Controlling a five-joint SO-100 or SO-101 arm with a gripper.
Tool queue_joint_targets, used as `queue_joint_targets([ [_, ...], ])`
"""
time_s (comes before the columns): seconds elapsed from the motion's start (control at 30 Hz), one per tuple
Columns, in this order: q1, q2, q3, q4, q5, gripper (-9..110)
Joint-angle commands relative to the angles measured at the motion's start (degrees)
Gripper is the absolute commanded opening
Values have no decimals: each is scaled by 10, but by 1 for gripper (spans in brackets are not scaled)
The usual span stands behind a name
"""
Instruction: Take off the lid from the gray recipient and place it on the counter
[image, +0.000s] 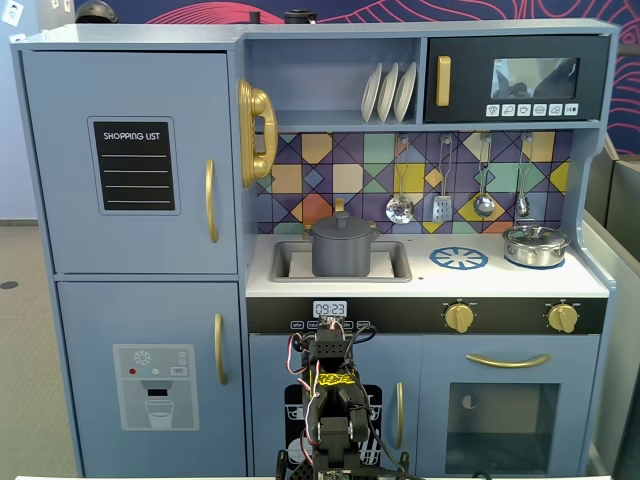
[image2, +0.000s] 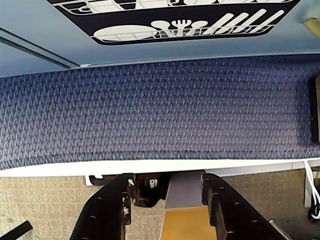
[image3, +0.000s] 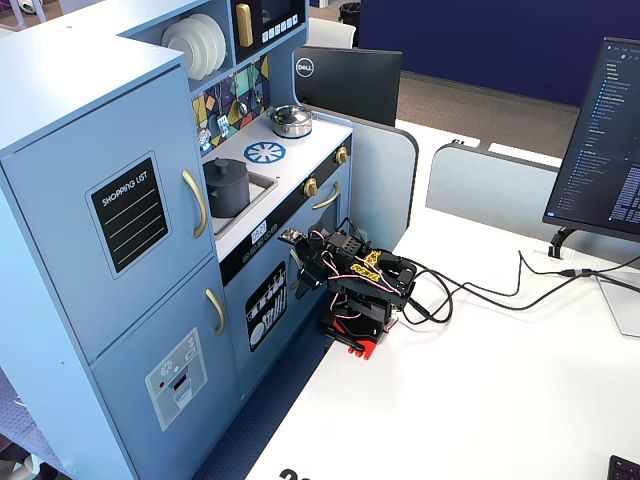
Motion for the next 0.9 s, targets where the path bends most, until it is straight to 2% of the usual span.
queue_joint_targets([
  [0.0,54,-4,-2,100,1,0],
  [0.3,58,-4,-3,94,-5,0],
  [0.43,56,-5,-32,40,4,0],
  [0.53,50,-56,-127,-25,26,0],
  [0.7,58,-179,-350,-182,36,0],
  [0.87,43,-228,-417,-490,18,5],
])
